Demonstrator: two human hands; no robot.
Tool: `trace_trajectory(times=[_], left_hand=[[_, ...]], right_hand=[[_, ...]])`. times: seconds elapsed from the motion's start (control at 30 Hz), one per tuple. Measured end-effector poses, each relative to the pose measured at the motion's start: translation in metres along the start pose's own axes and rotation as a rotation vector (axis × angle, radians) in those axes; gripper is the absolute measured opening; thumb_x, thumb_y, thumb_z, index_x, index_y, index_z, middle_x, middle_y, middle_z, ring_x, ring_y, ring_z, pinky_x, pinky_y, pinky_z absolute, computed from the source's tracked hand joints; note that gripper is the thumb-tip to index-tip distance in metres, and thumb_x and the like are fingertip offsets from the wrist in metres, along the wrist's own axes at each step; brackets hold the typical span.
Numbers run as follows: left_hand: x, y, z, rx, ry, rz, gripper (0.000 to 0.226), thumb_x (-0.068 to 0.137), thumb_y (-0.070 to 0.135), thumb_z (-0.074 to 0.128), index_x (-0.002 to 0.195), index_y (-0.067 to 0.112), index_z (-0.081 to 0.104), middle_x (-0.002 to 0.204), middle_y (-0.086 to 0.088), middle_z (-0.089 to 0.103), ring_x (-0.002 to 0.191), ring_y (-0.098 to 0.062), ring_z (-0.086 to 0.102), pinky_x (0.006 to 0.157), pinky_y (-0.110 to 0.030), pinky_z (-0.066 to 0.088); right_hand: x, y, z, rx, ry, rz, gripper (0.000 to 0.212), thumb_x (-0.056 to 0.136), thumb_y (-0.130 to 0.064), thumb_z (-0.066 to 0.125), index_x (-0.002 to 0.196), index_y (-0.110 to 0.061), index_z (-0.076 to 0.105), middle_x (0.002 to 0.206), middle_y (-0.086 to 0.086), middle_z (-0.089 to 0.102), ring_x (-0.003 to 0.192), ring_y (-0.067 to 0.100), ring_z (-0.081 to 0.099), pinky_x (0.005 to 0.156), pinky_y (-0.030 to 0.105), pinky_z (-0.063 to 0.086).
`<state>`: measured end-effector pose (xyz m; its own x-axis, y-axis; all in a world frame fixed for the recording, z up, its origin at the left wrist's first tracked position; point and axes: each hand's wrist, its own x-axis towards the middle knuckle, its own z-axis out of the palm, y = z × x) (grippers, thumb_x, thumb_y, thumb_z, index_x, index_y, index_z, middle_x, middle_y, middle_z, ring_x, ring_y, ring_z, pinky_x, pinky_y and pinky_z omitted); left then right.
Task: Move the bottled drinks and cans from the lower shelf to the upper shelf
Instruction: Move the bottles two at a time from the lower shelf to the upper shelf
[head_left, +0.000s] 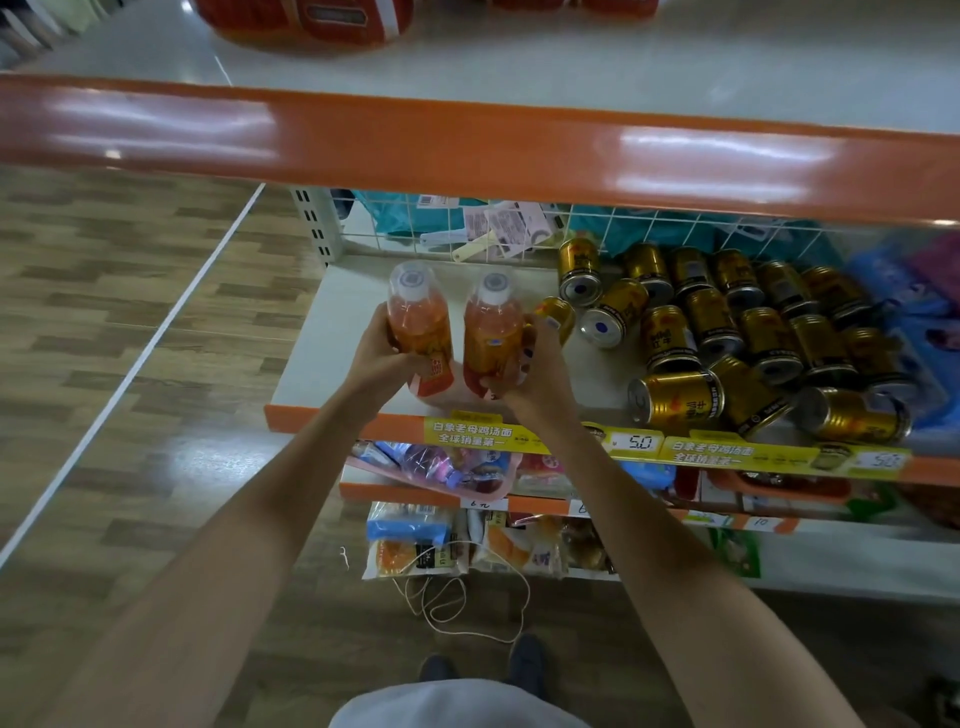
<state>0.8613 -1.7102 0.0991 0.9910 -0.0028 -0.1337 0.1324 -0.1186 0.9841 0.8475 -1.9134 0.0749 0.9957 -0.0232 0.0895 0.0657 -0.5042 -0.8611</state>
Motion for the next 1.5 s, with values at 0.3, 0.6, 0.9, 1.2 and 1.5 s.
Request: trace_trajectory(times=[0.3, 0.6, 0.9, 1.2, 1.5], left_hand=[[0.002, -0.004, -0.003, -0.007, -0.025, -0.006, 0.081, 0.056, -0.001, 0.066, 0.132, 0.017, 0.042, 0.125, -0.014, 0.055, 0.116, -0.026, 0.056, 0.089, -0.038, 0.055], [0.001, 0.000, -0.018, -0.016, -0.166, -0.013, 0.081, 0.059, -0.001, 0.063, 0.136, 0.014, 0.043, 0.122, -0.013, 0.058, 0.114, -0.025, 0.059, 0.084, -0.033, 0.056], [-0.004, -0.006, 0.000, -0.109, -0.033, -0.019, 0.088, 0.053, 0.004, 0.073, 0.135, 0.013, 0.043, 0.122, -0.014, 0.059, 0.112, -0.024, 0.061, 0.082, -0.028, 0.055], [0.003, -0.002, 0.002, -0.042, 0.054, -0.017, 0.077, 0.052, 0.010, 0.079, 0.123, 0.010, 0.049, 0.112, -0.017, 0.062, 0.102, -0.028, 0.066, 0.086, -0.042, 0.059], [-0.012, 0.036, -0.017, -0.090, 0.057, 0.020, 0.070, 0.057, 0.004, 0.075, 0.119, 0.013, 0.046, 0.106, -0.016, 0.061, 0.091, -0.022, 0.065, 0.067, -0.026, 0.054]], right_hand=[[-0.003, -0.011, 0.021, -0.103, 0.155, -0.022, 0.092, 0.063, -0.044, 0.089, 0.132, -0.007, 0.042, 0.128, 0.014, 0.046, 0.117, 0.026, 0.049, 0.094, 0.037, 0.046], [0.004, -0.020, 0.027, -0.102, 0.176, 0.039, 0.098, 0.054, -0.047, 0.093, 0.128, -0.011, 0.040, 0.125, 0.007, 0.046, 0.115, 0.023, 0.050, 0.090, 0.038, 0.050], [0.019, -0.031, 0.019, -0.049, 0.125, 0.015, 0.098, 0.058, -0.029, 0.093, 0.140, -0.018, 0.039, 0.131, 0.004, 0.046, 0.124, 0.019, 0.043, 0.099, 0.029, 0.038], [0.019, -0.038, 0.020, -0.081, 0.172, 0.042, 0.084, 0.059, -0.037, 0.091, 0.128, -0.020, 0.047, 0.112, -0.006, 0.044, 0.114, 0.021, 0.051, 0.088, 0.027, 0.040], [0.011, -0.070, 0.010, 0.120, 0.311, 0.039, 0.075, 0.061, -0.021, 0.093, 0.121, -0.014, 0.049, 0.109, -0.007, 0.054, 0.098, 0.011, 0.057, 0.068, -0.002, 0.038]])
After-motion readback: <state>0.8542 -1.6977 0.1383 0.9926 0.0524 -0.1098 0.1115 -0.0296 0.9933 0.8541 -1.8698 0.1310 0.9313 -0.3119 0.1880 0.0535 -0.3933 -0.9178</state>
